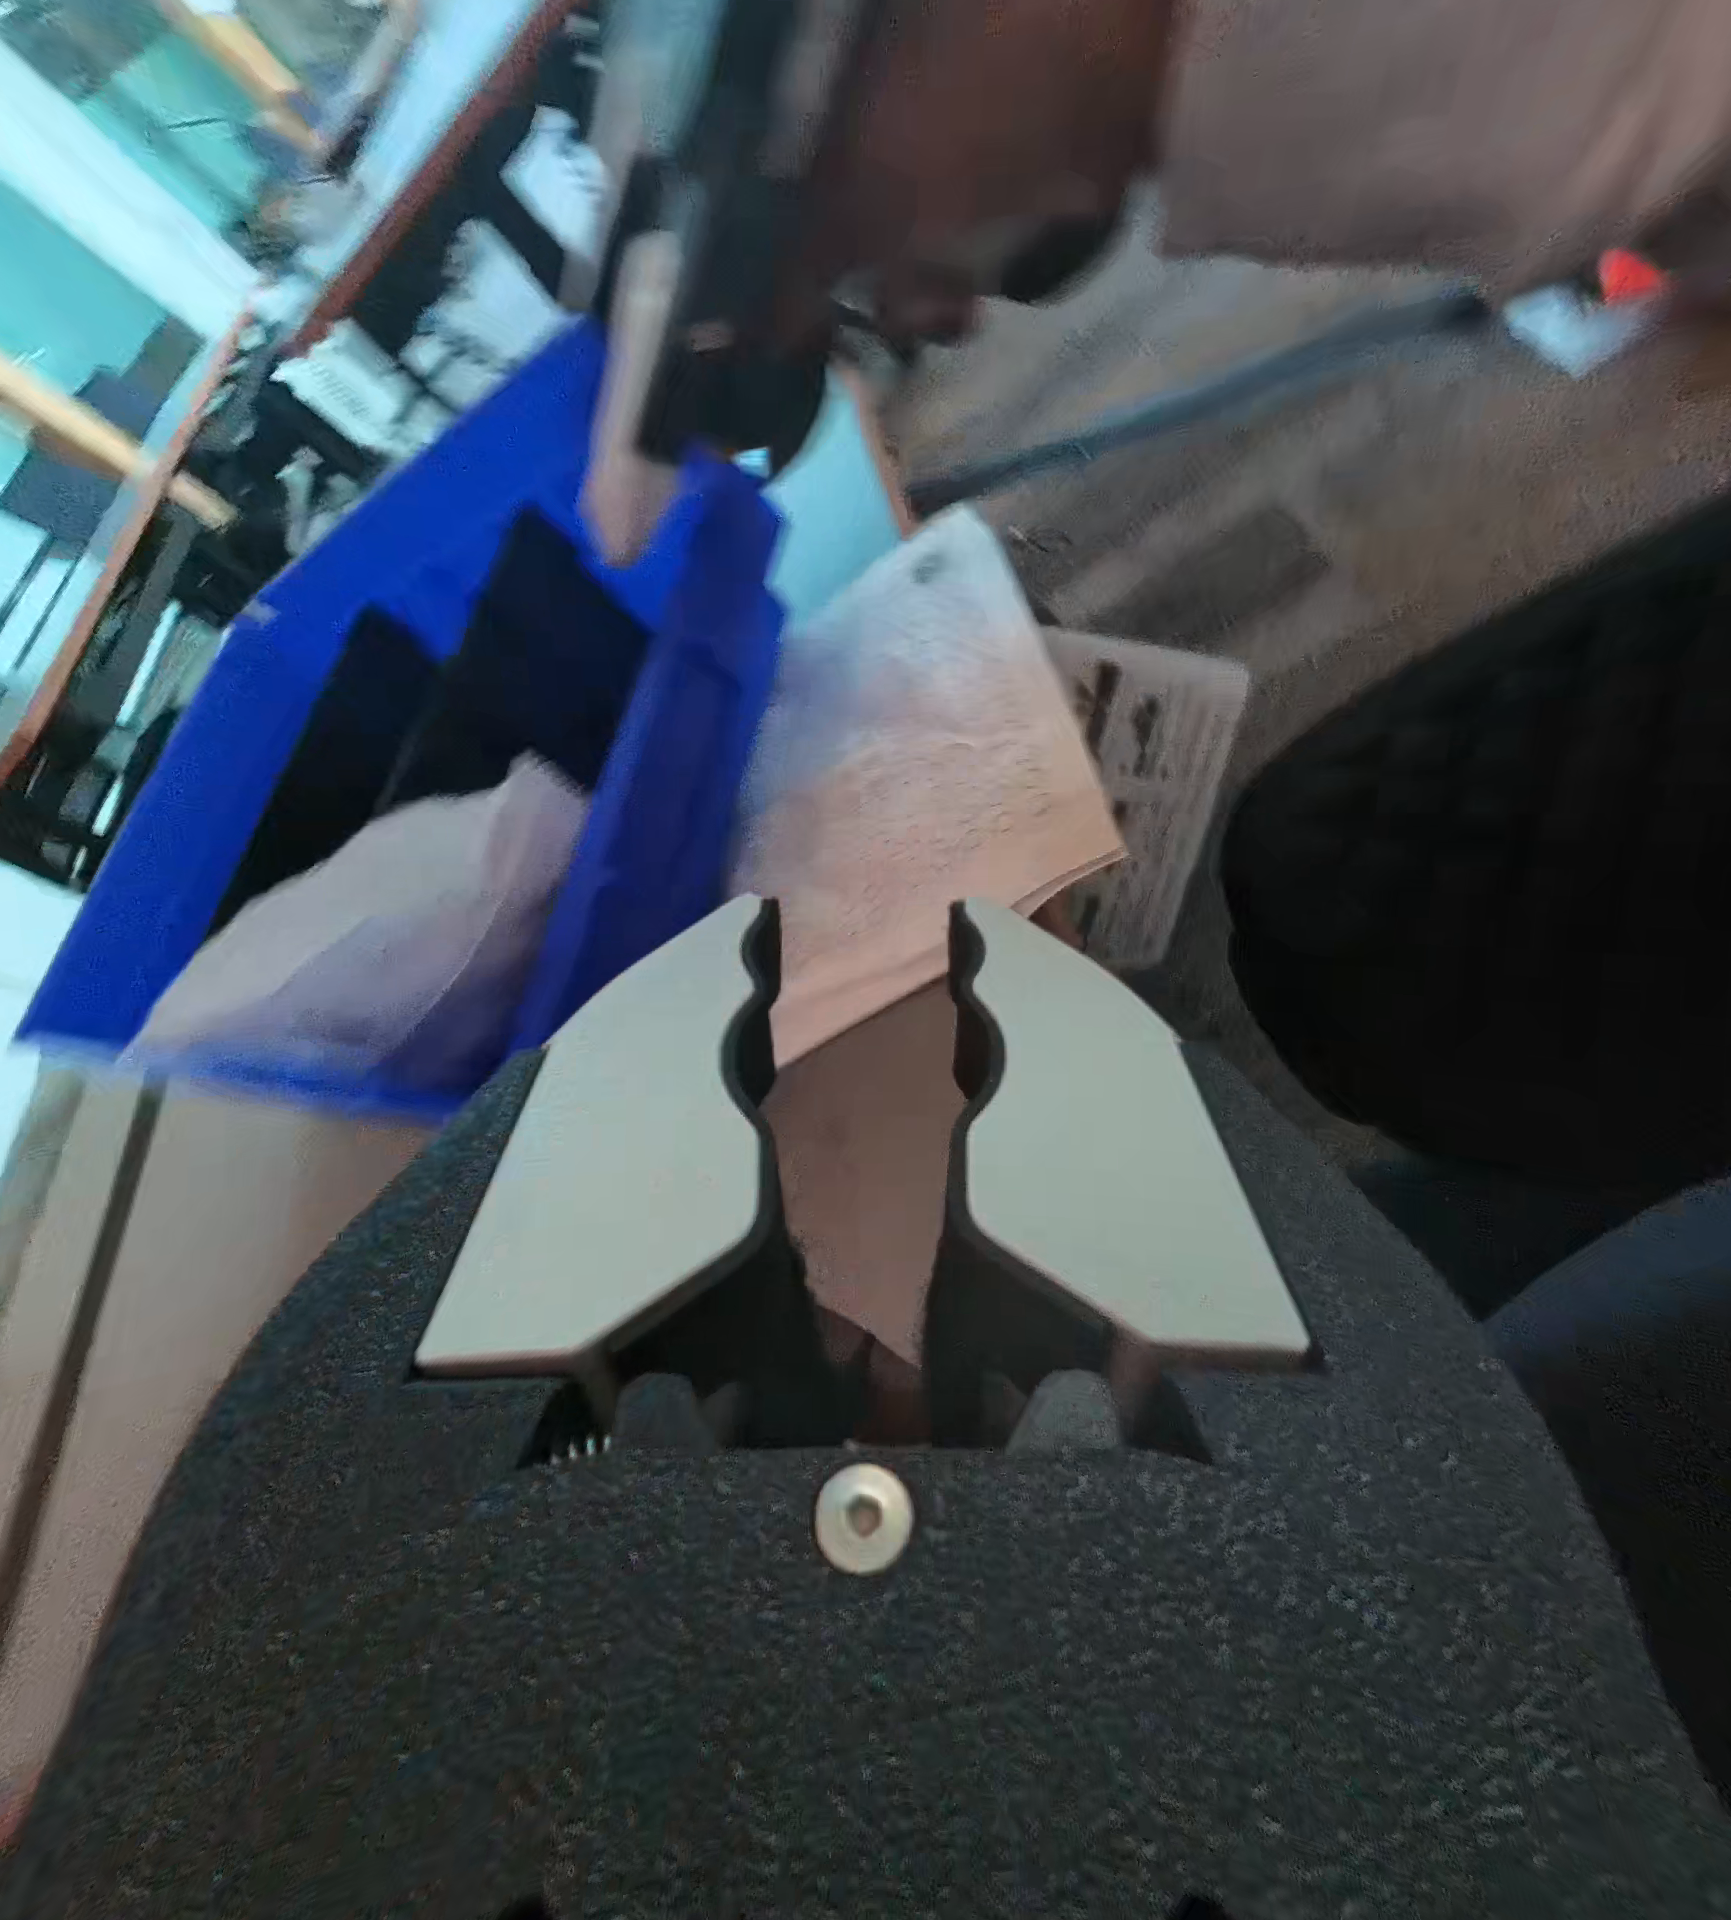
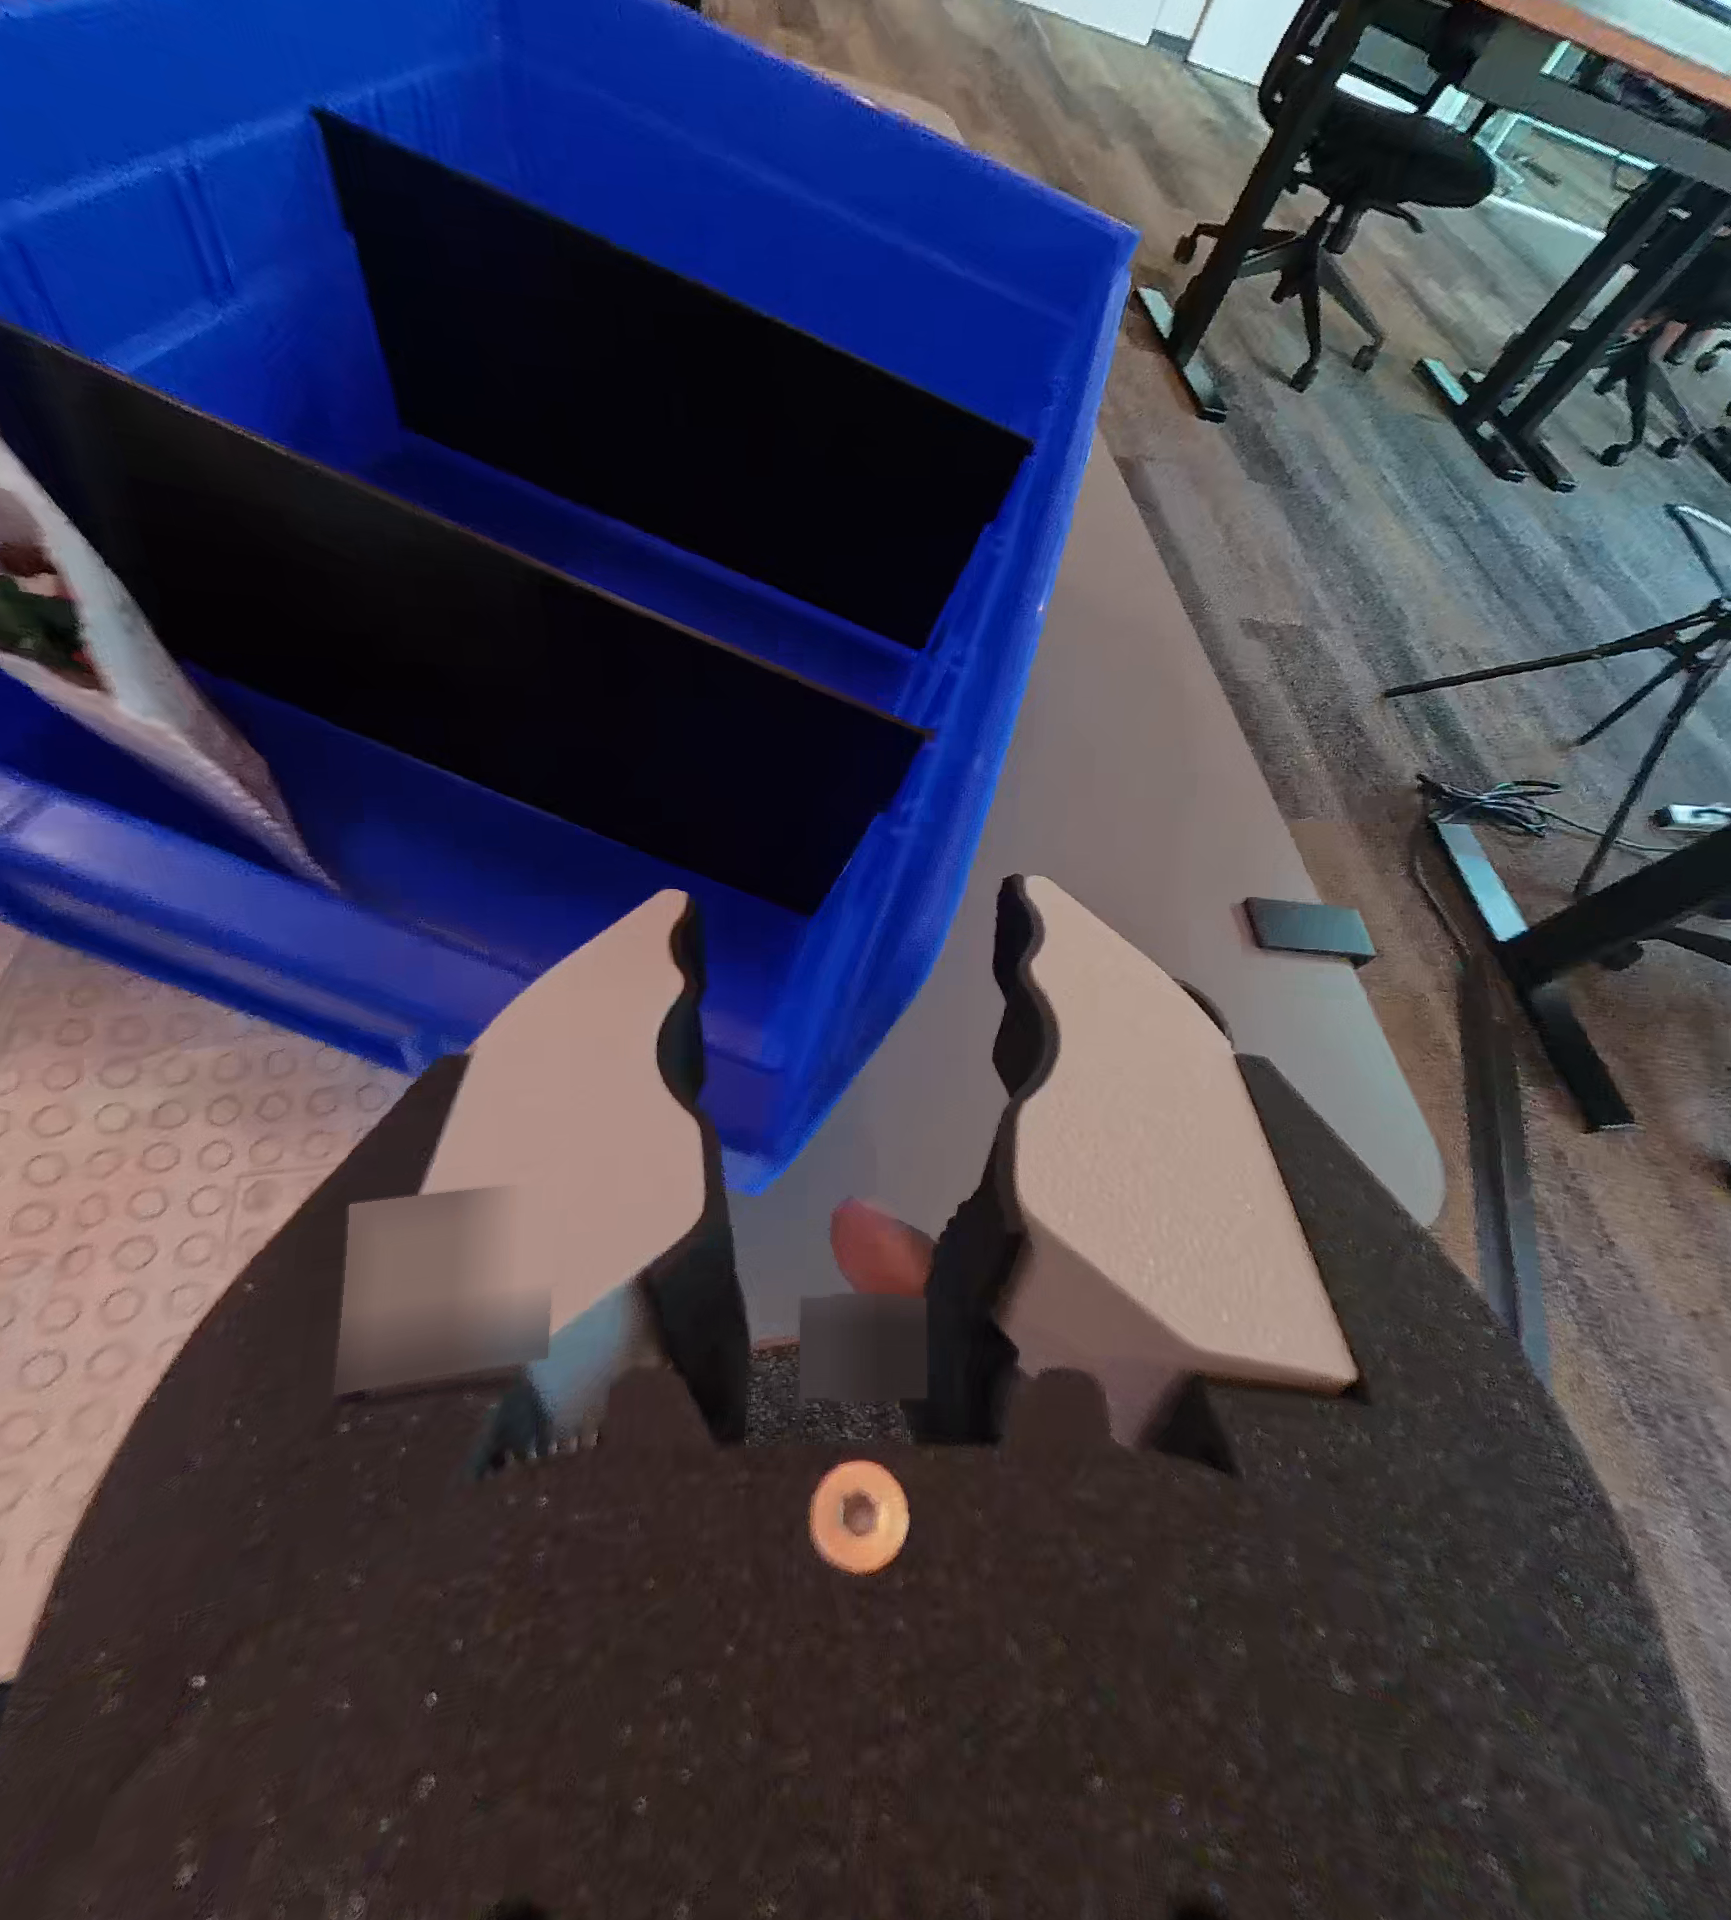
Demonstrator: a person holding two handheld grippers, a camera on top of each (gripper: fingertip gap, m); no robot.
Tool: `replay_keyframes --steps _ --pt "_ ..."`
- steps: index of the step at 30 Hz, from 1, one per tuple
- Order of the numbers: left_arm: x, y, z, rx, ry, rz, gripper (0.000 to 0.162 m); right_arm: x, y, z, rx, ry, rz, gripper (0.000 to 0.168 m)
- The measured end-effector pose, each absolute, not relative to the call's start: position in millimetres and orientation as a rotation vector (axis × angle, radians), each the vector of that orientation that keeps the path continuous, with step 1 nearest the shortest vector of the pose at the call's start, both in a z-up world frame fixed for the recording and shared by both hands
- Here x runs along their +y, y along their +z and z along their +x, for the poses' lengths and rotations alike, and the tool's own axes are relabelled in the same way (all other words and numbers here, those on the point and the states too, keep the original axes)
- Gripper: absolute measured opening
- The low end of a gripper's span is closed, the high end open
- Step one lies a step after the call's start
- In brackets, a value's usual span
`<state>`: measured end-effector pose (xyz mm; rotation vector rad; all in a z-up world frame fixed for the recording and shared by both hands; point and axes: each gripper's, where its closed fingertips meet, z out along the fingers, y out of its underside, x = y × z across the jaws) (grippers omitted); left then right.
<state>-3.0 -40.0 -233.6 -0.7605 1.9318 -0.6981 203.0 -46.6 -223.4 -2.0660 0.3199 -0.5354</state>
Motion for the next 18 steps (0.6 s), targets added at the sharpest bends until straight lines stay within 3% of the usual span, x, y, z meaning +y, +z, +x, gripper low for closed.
replay_keyframes --steps 6,18 --pt "-83.2 -297.8 37.9 2.339 -0.634 -0.765 0.042 -43.5 -227.1 224.3 0.256 -0.801 -2.125 0.024" --pt "-59.0 -302.2 9.7 2.305 -0.534 -0.861 0.042 -47.6 -226.5 283.7 0.309 -0.816 -2.130 0.031"
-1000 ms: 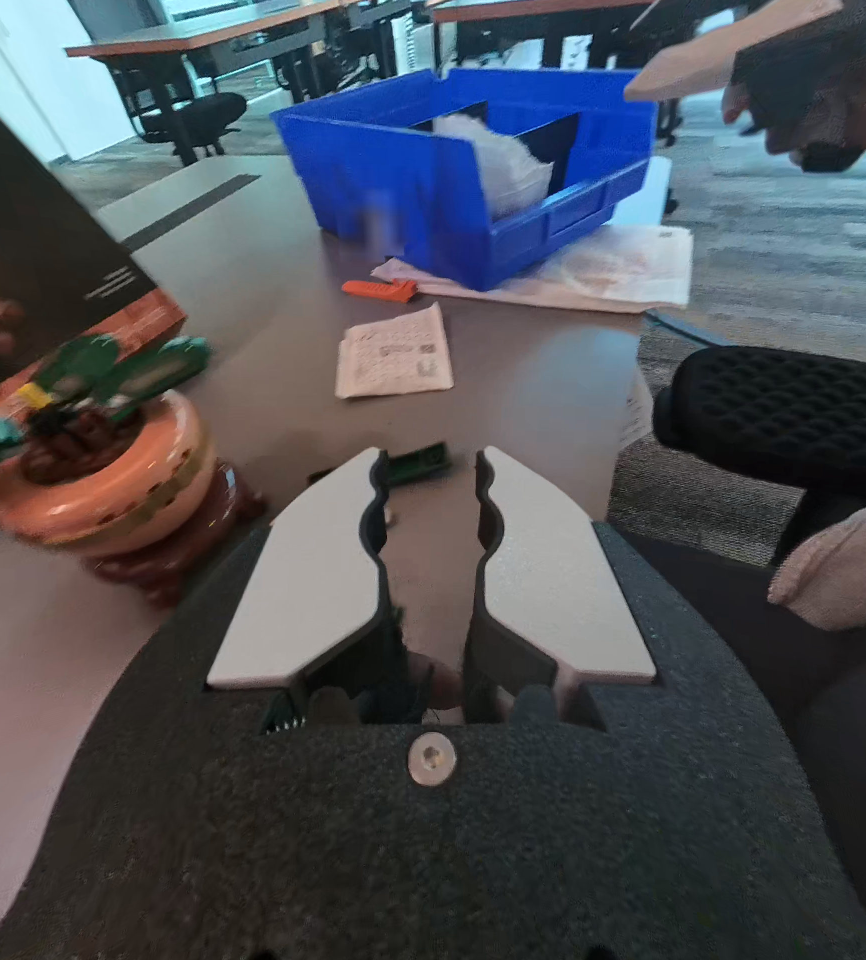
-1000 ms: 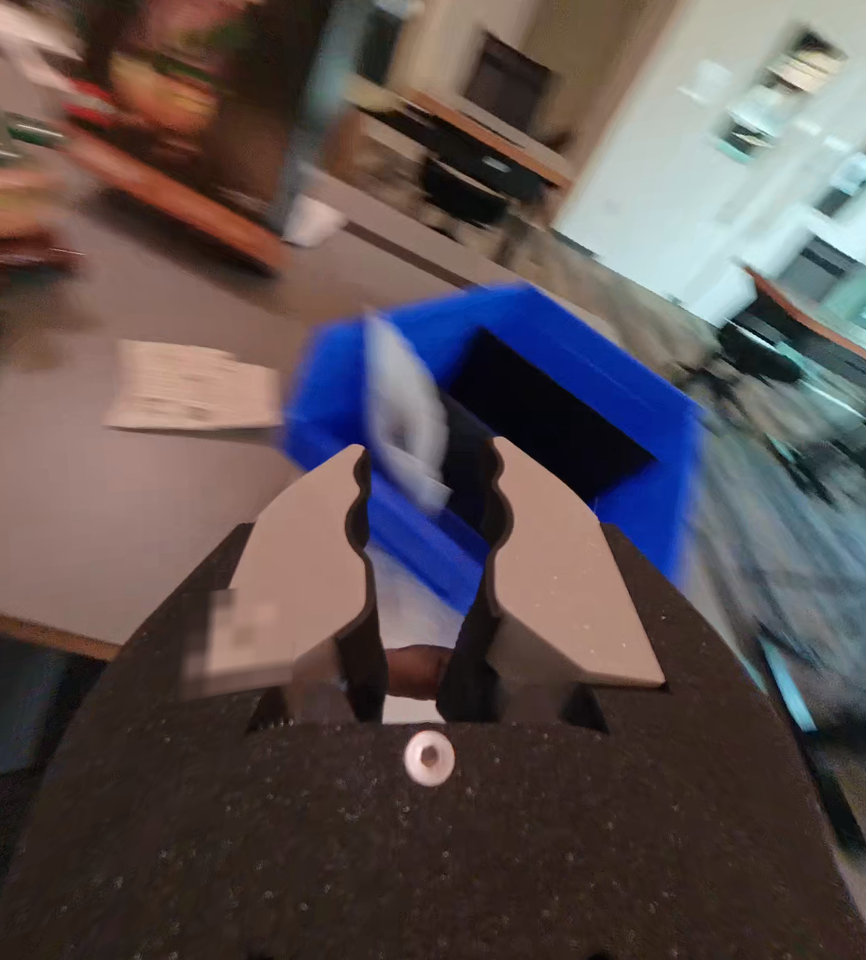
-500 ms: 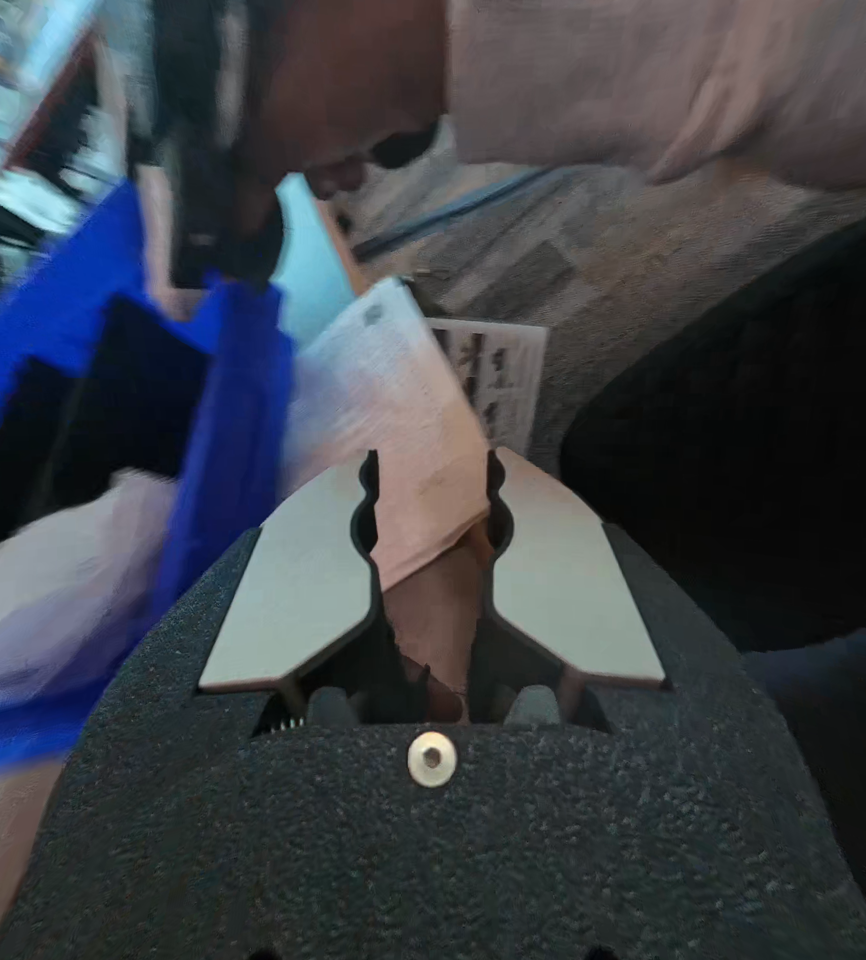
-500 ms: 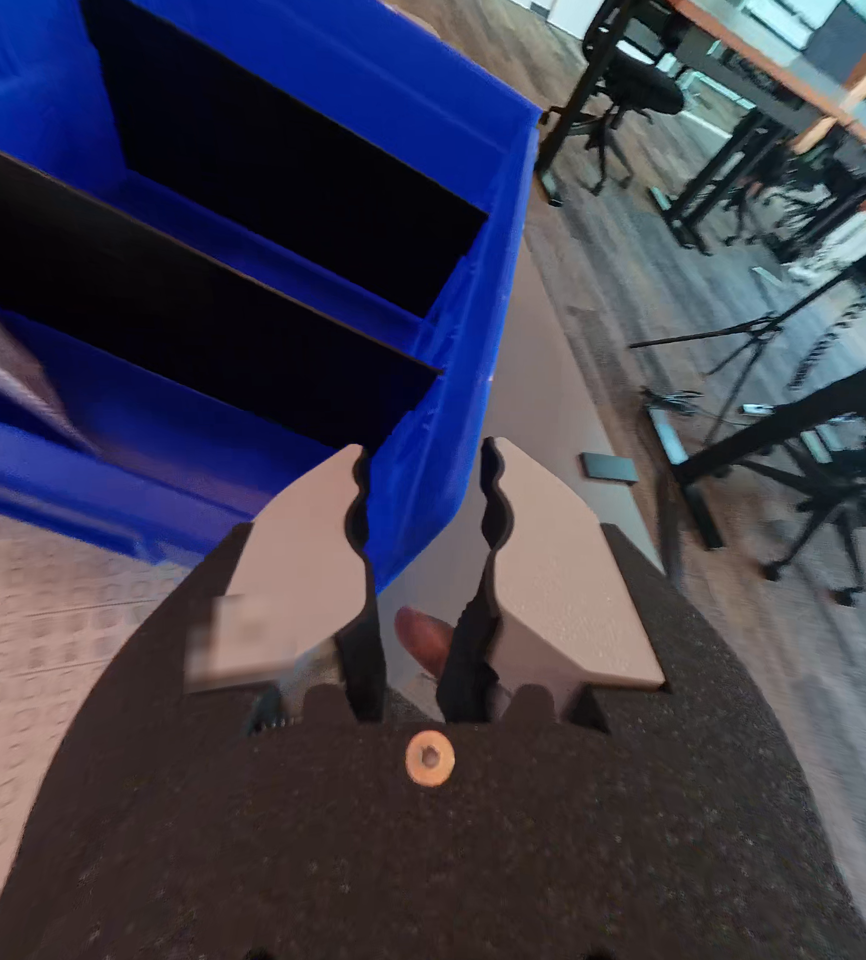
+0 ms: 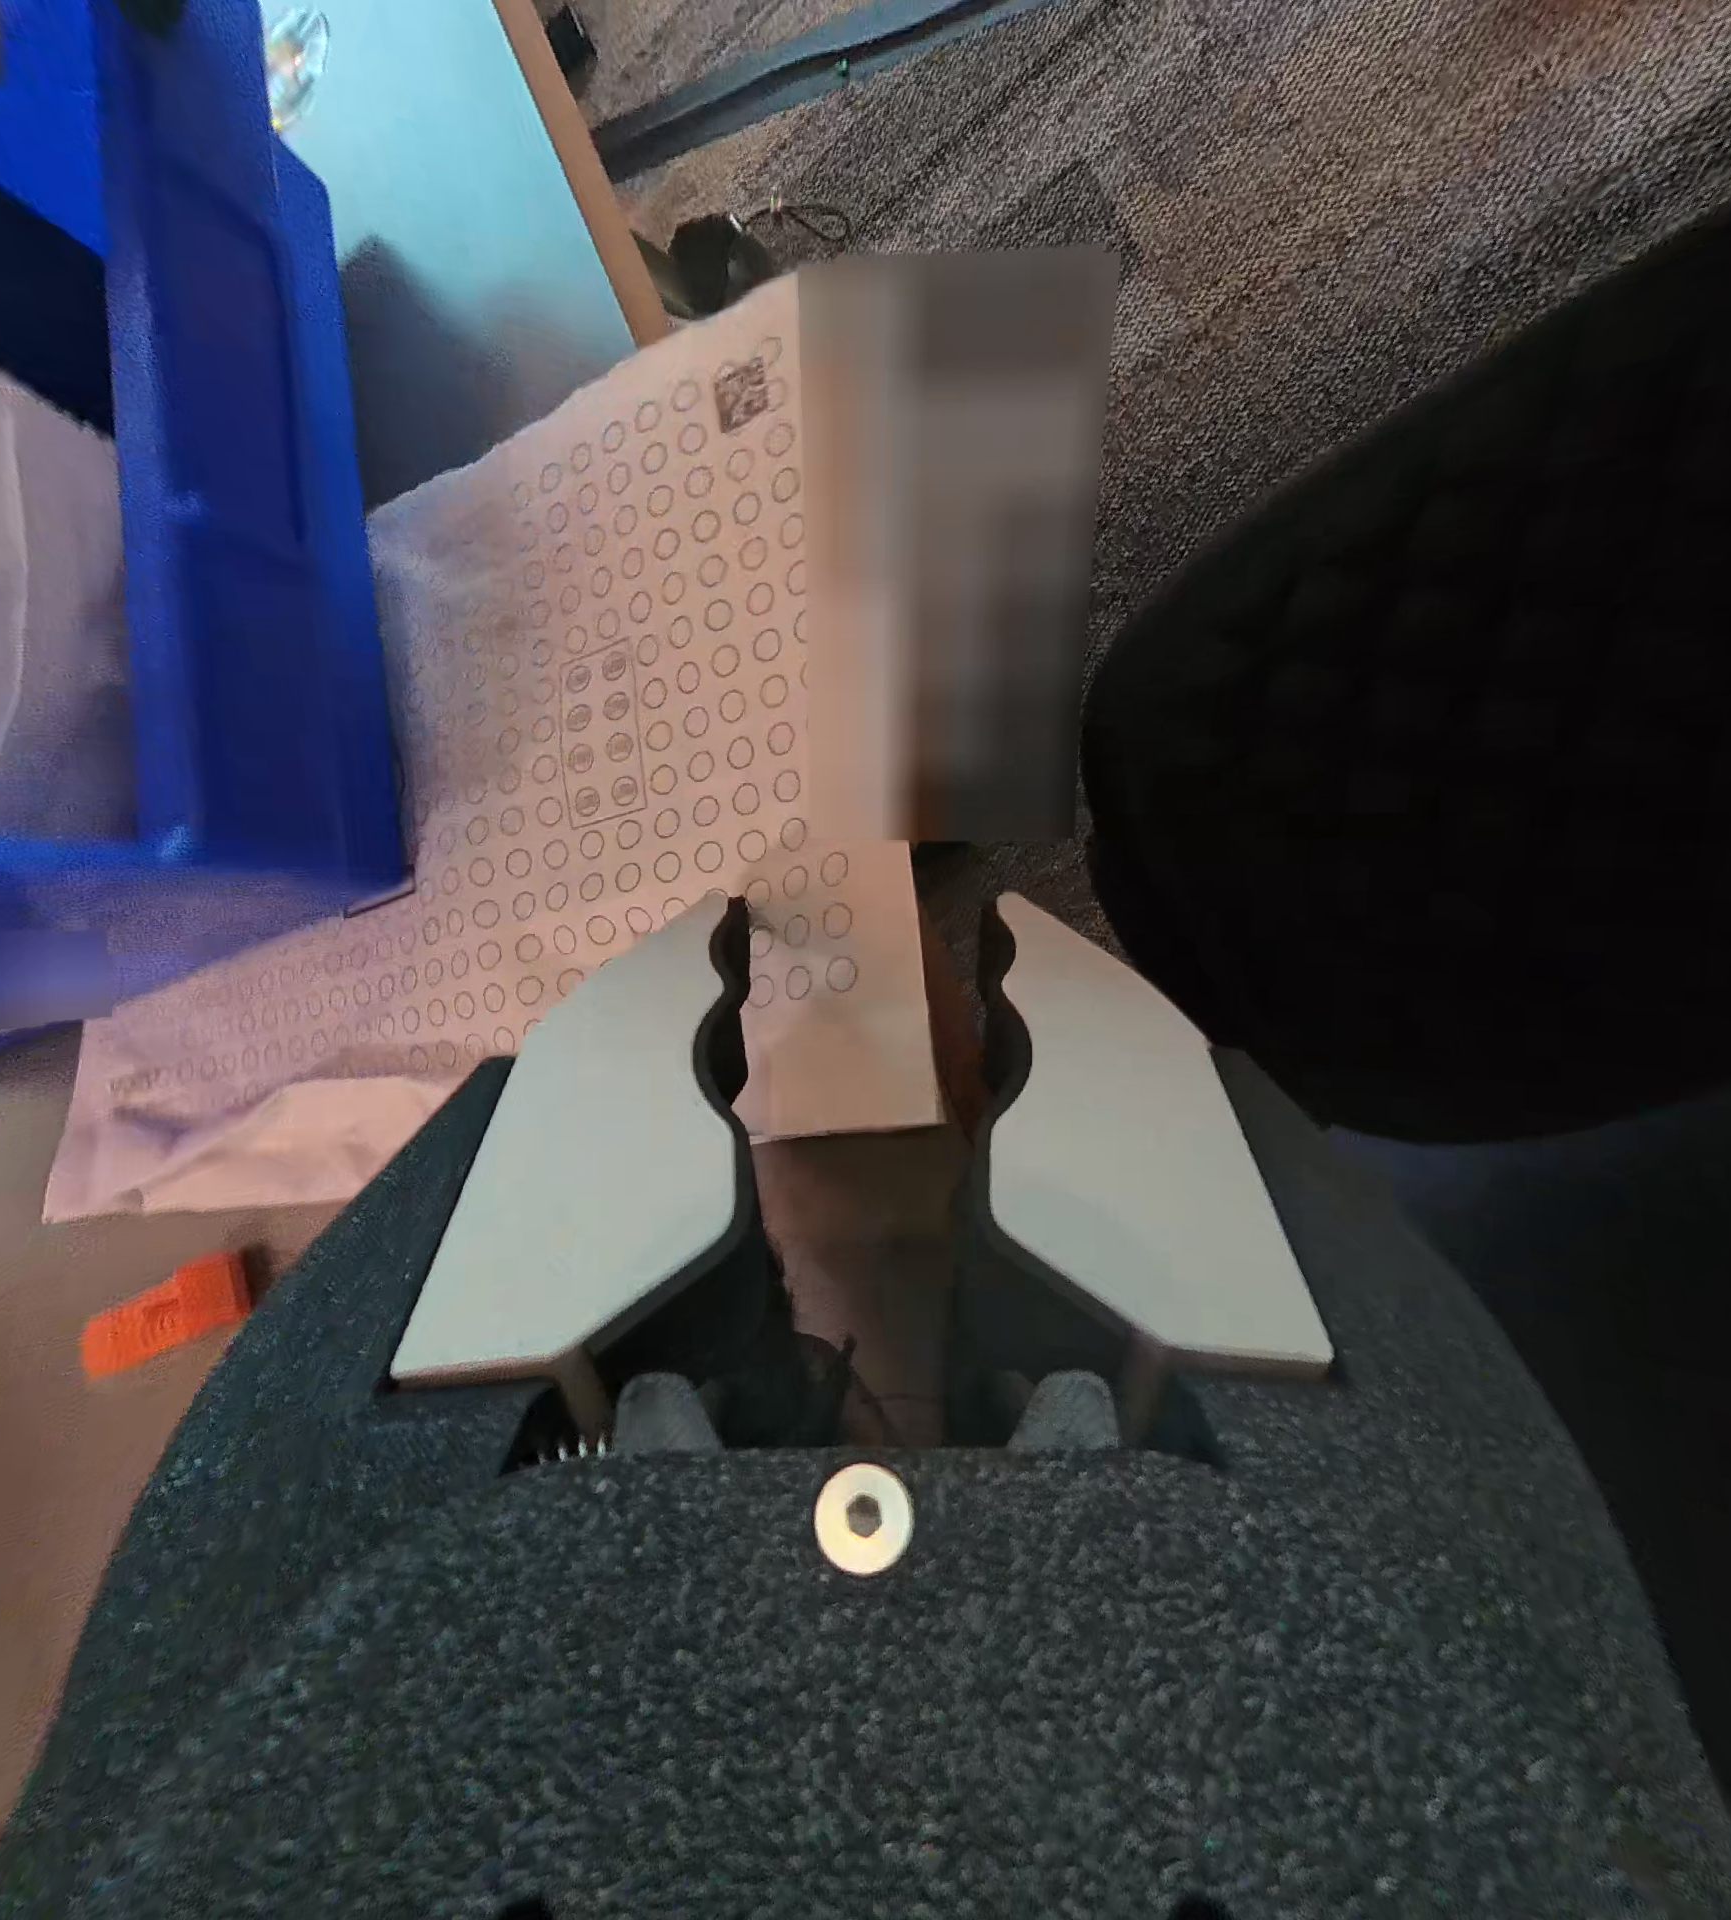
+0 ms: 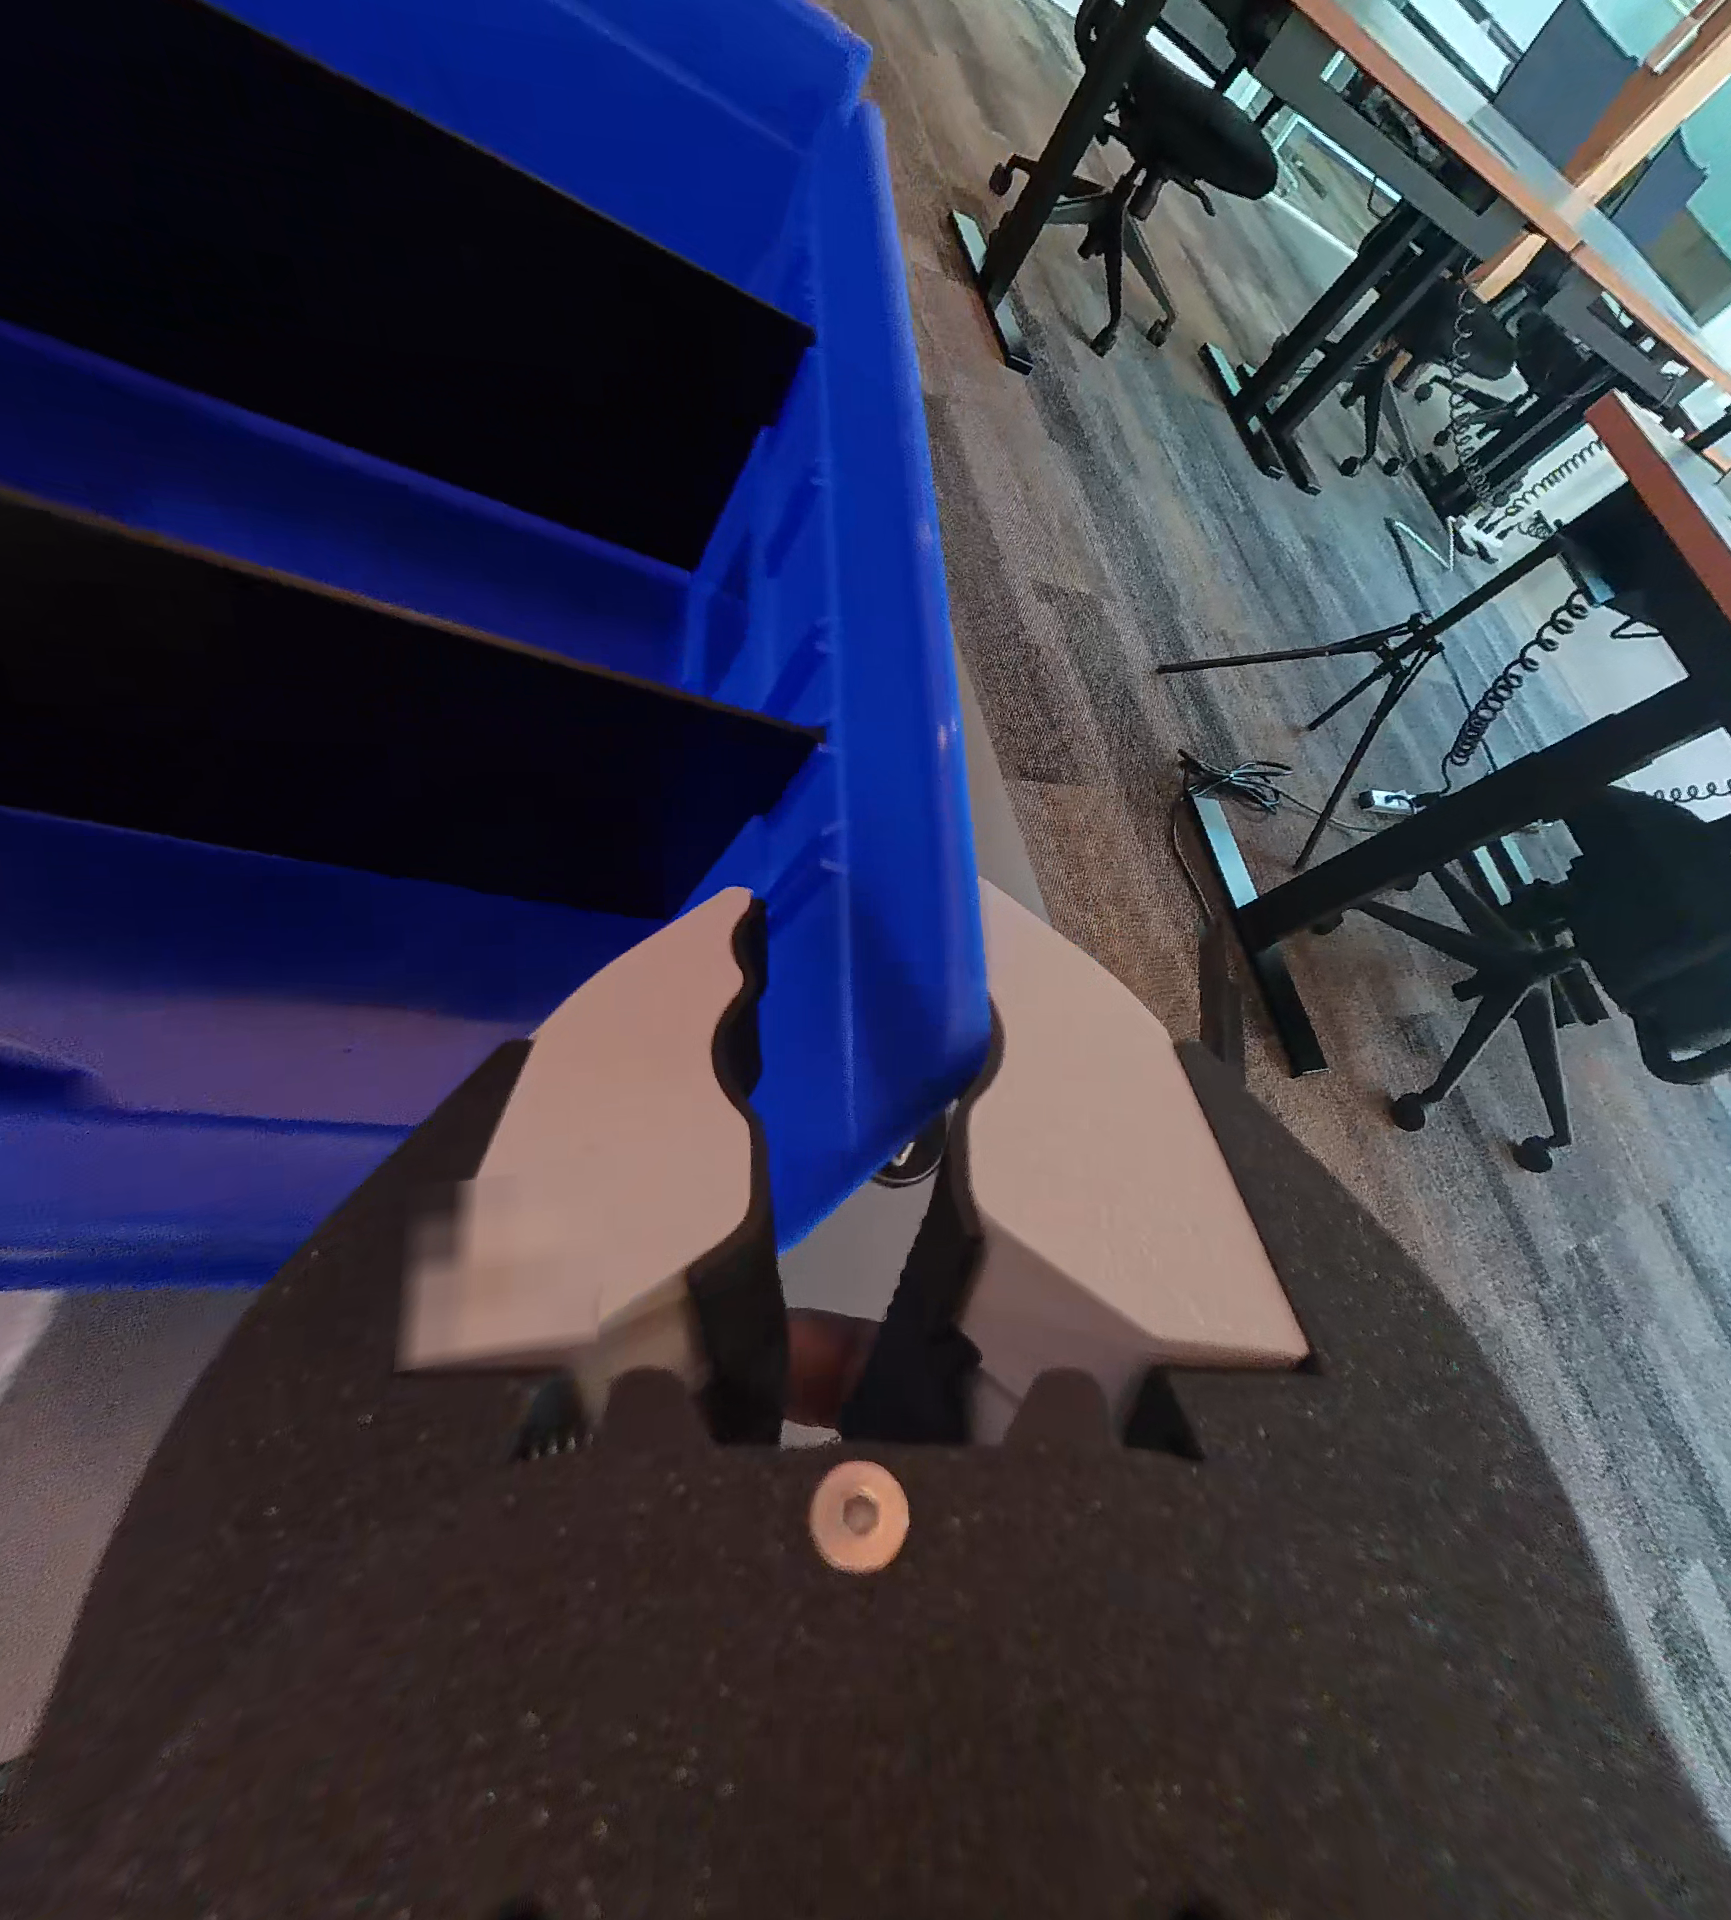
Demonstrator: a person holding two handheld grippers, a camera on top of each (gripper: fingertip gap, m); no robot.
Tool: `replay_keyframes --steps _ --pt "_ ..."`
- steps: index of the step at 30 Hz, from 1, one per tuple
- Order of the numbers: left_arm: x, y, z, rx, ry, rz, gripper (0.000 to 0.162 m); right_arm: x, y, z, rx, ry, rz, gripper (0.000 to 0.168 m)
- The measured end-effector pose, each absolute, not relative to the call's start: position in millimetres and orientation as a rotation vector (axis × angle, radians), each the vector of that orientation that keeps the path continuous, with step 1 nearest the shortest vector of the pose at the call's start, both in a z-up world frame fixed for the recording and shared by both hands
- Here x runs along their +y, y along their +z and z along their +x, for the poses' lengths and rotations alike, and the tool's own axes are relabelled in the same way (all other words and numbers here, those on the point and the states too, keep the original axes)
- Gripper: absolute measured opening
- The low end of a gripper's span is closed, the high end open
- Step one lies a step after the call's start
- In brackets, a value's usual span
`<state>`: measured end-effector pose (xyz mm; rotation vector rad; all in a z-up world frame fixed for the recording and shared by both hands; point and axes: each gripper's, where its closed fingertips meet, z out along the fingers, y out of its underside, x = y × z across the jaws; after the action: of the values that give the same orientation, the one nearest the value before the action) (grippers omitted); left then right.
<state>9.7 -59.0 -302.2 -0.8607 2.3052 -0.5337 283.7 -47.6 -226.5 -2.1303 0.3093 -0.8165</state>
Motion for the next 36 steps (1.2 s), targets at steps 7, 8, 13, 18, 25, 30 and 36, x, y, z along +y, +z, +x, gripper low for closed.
replay_keyframes --steps 7,8,13,18,25,30,36 --pt "-55.1 -298.3 -36.6 2.294 -0.526 -0.908 0.037 -43.9 -225.1 311.8 0.268 -0.811 -2.121 0.036" --pt "-55.5 -297.8 -43.1 2.295 -0.532 -0.919 0.036 -44.3 -225.8 313.2 0.253 -0.796 -2.127 0.036" --pt "-65.4 -295.8 -72.9 2.271 -0.653 -0.989 0.042 -86.4 -223.9 277.7 0.345 -0.567 -2.167 0.048" --pt "-86.2 -294.0 -82.3 2.273 -0.796 -1.027 0.043 -106.6 -272.3 121.6 0.325 0.322 -2.258 0.059" --pt "-142.2 -301.4 -93.9 2.333 -1.101 -1.046 0.039 -86.4 -290.5 41.6 0.463 1.000 -2.057 0.005" --pt "-138.7 -279.8 -138.6 2.372 -1.145 -0.944 0.033 -116.0 -262.4 31.2 0.109 0.790 -2.304 0.000" --pt "-48.1 -206.2 -169.7 1.958 -0.803 -0.884 0.028 -148.1 -162.6 -8.3 -0.508 0.641 -2.340 0.001"
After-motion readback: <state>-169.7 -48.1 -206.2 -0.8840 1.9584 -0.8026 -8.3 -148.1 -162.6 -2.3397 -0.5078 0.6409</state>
